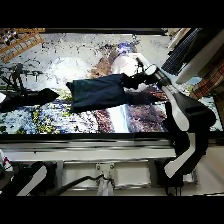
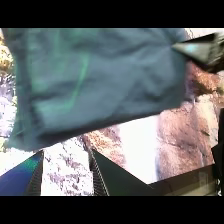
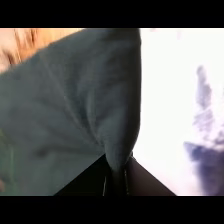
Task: Fold the clothes and pants, and hang the long-sleeved shirts on hangers.
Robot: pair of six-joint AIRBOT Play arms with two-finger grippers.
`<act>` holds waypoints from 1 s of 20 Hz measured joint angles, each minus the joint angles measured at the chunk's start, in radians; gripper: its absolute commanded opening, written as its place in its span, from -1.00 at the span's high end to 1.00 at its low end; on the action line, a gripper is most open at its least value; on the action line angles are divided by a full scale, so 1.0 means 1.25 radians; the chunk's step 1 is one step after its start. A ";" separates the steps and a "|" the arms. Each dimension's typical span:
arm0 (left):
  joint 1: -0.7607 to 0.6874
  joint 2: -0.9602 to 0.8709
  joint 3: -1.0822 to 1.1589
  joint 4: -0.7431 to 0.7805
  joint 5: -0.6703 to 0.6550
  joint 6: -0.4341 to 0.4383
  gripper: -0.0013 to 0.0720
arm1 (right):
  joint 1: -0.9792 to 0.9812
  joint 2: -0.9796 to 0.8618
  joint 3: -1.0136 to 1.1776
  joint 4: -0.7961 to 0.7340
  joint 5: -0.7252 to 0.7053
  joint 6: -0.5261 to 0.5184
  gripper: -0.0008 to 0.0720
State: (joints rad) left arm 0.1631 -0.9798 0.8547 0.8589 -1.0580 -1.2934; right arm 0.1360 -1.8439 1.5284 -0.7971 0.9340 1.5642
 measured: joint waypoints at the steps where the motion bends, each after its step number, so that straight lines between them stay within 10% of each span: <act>1: 0.000 0.000 0.000 0.000 0.000 0.000 0.13 | -0.022 0.019 0.006 -0.018 0.000 0.019 0.89; 20: 0.000 0.000 0.000 0.000 0.000 0.000 0.13 | -0.441 0.418 0.025 -0.302 0.227 0.341 0.90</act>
State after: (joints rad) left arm 0.1631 -0.9798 0.8547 0.8589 -1.0584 -1.2934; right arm -0.4156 -1.3209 1.5593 -1.1751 1.2182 1.9911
